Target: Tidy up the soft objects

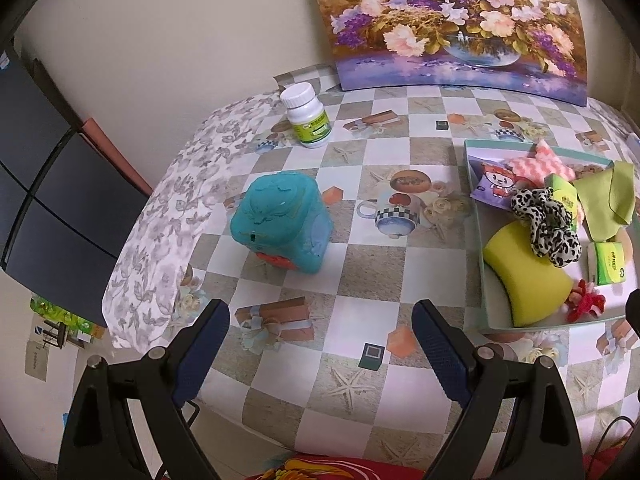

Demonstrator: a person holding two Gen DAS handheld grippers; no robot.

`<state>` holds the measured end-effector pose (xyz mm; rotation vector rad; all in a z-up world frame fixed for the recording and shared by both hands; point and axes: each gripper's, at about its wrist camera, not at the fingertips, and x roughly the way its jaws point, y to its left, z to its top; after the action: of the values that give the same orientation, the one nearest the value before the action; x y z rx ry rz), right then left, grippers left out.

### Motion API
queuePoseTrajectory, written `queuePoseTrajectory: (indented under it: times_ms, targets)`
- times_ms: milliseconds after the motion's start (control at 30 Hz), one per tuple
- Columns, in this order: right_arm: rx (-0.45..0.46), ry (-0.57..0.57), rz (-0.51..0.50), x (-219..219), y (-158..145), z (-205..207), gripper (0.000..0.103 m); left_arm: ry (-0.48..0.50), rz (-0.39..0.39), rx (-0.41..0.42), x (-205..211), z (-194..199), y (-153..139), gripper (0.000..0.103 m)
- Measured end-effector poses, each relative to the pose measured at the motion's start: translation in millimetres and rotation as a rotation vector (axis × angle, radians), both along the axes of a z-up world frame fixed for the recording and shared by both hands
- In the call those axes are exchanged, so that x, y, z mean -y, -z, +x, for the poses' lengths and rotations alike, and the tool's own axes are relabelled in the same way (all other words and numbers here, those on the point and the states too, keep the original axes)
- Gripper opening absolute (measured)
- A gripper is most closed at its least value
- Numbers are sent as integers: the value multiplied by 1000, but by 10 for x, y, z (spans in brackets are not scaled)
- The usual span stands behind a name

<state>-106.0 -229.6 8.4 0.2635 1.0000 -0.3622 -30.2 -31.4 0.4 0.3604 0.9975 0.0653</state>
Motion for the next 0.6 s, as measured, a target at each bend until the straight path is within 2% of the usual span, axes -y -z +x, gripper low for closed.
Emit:
queuePoseTrajectory:
  times_ms: [367,600]
  targets:
    - [-1,-6,5,-13,12,10,103,-10,49,7,42,1,18,93]
    - [-2,-6,5,-12,18,12,103,-12,45,5,34,7,19,93]
